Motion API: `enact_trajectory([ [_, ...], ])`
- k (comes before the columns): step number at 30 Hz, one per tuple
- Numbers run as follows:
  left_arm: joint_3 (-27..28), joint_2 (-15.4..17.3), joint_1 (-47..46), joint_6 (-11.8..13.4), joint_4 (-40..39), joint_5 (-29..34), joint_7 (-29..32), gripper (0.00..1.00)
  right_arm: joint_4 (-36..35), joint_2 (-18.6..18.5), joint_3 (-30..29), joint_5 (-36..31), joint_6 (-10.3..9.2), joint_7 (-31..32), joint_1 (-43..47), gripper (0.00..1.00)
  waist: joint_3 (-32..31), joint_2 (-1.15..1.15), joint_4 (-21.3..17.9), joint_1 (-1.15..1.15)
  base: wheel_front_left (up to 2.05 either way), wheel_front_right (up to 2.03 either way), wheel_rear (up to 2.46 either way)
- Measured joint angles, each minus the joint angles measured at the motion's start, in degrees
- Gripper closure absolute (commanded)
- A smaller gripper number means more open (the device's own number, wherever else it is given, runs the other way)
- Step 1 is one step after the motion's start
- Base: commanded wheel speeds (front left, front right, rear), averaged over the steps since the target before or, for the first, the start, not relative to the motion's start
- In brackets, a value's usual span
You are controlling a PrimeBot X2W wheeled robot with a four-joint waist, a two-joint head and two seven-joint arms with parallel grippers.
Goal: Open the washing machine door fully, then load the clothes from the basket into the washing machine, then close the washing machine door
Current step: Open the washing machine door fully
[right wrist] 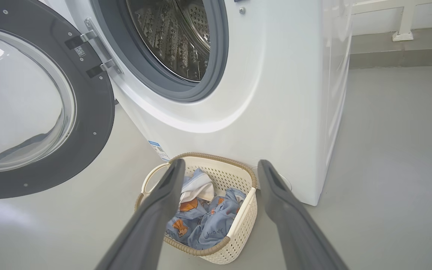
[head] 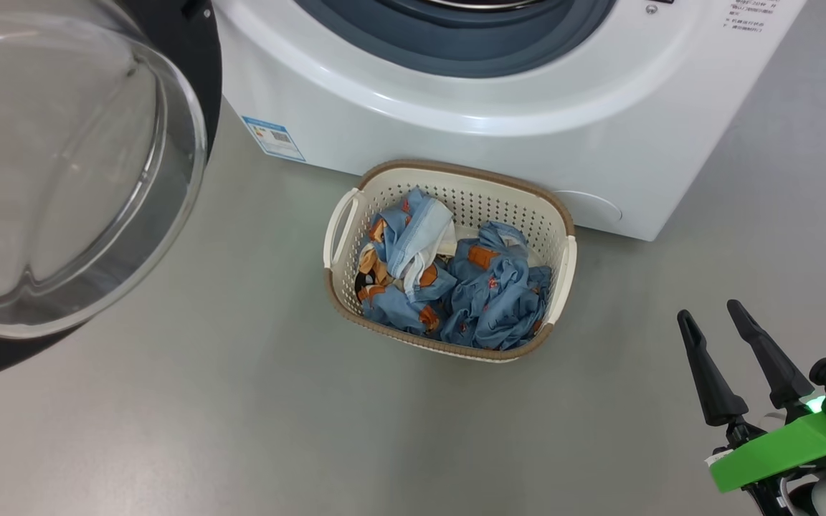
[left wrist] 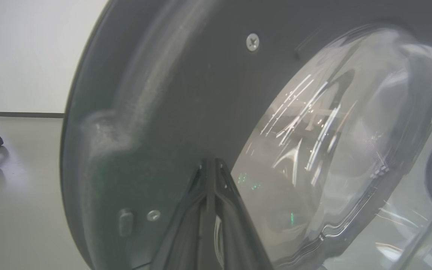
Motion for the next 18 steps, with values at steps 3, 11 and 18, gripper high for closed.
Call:
enact_trajectory([
  [3,1.6,0.4,-1.4,-0.4,1.4,1.7,0.0,1.00,-0.1,-0.4,0.1,0.0,0.00,0.0,-0.1,0.00,0.7,0.00,-0.1,0.00,0.00,0.00,0.00],
  [11,5.8,1.6,-5.3,-1.6,5.9,5.1,0.0,1.00,-0.1,-1.4,1.1,0.0,0.00,0.0,-0.9,0.00,2.2,0.00,-0.4,0.00,0.00,0.00,0.00],
  [18,8.3,2.0,-7.3,-2.4,7.8,6.5,0.0,1.00,0.0,-1.5,1.4,0.0,0.00,0.0,-2.3,0.00,2.5,0.00,-0.8,-0.01,0.00,0.00,0.00],
])
